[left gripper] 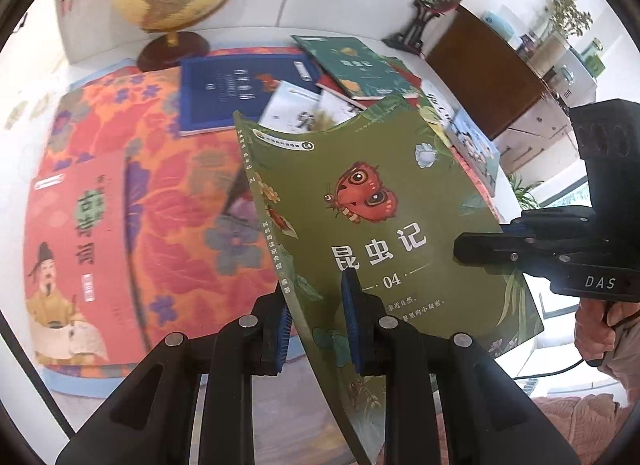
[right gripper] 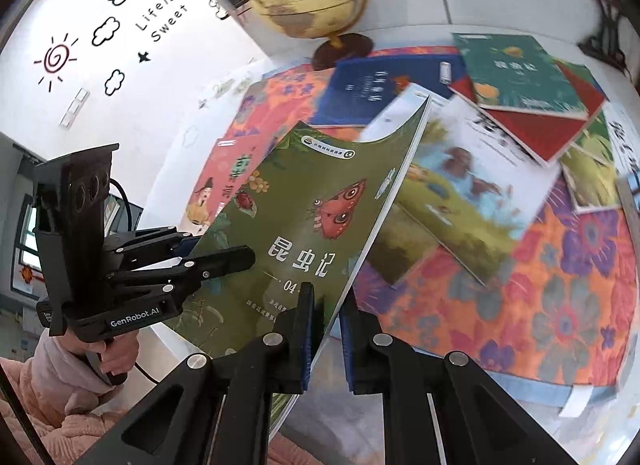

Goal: Organize books
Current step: 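Lift the green butterfly book with both grippers and carry it toward the red book, then lower the green butterfly book onto the red book and open both grippers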

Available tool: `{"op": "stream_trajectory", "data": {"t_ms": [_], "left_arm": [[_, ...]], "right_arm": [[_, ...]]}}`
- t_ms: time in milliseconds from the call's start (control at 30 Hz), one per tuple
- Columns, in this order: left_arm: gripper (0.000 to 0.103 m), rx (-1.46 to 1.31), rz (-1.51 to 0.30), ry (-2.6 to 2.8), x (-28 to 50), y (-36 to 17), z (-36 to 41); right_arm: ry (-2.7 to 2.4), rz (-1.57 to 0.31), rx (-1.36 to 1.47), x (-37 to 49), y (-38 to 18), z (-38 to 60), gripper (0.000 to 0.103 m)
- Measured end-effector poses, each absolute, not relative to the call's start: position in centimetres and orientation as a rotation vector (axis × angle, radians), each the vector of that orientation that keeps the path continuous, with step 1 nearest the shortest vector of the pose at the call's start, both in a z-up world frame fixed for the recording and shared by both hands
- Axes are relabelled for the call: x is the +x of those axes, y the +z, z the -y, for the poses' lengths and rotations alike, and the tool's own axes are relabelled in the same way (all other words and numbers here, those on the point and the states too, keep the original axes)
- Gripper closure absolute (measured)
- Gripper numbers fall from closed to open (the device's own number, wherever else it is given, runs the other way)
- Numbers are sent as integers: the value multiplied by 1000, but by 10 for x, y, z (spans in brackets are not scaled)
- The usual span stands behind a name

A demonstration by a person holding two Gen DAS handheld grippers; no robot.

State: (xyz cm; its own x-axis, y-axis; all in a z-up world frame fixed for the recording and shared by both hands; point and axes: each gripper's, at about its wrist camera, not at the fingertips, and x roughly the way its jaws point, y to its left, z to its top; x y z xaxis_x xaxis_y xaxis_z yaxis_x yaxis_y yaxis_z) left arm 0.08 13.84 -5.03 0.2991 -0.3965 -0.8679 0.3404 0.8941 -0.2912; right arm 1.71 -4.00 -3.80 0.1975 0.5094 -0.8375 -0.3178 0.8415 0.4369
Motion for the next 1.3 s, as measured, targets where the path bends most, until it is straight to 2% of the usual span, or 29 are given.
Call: {"op": "stream_trajectory", "data": {"t_ms": [867,1300], "left_arm": [[83,-122,-1132,-349,33,-59,-315],[83,-187,-1184,-263,61,-94,-386]], "right_arm": [[697,-1262,111,67,-54,-140,90],[720,-1304,115,98,-95,-214,90]]}}
